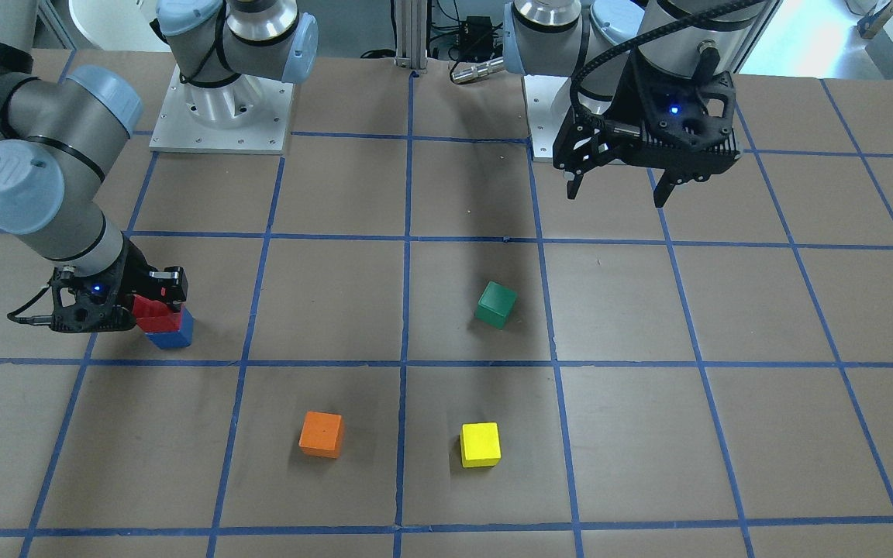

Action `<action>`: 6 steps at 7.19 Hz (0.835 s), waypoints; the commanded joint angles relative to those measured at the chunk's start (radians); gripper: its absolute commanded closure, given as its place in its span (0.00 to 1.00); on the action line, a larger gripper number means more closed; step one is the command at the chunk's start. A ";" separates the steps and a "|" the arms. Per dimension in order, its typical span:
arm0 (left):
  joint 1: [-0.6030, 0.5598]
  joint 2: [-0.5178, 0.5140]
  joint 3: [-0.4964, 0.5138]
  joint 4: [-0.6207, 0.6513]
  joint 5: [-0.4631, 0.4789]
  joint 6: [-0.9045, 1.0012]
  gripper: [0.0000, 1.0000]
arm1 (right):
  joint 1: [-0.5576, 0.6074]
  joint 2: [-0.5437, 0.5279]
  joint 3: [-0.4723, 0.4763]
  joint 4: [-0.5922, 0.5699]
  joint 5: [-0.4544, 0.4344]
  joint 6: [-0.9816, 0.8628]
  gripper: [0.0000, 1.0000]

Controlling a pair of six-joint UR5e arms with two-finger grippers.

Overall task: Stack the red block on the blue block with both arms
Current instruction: 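Lower the red cube onto the blue cube and open the right gripper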

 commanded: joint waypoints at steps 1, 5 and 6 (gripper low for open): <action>0.000 -0.002 0.002 0.000 0.000 0.000 0.00 | 0.000 0.000 0.000 0.000 -0.001 -0.001 0.41; 0.001 -0.002 0.004 0.001 0.000 0.000 0.00 | -0.002 0.008 0.002 0.002 -0.004 0.002 0.23; 0.001 -0.002 0.004 0.001 0.000 0.000 0.00 | -0.002 0.006 0.000 0.002 -0.010 0.002 0.20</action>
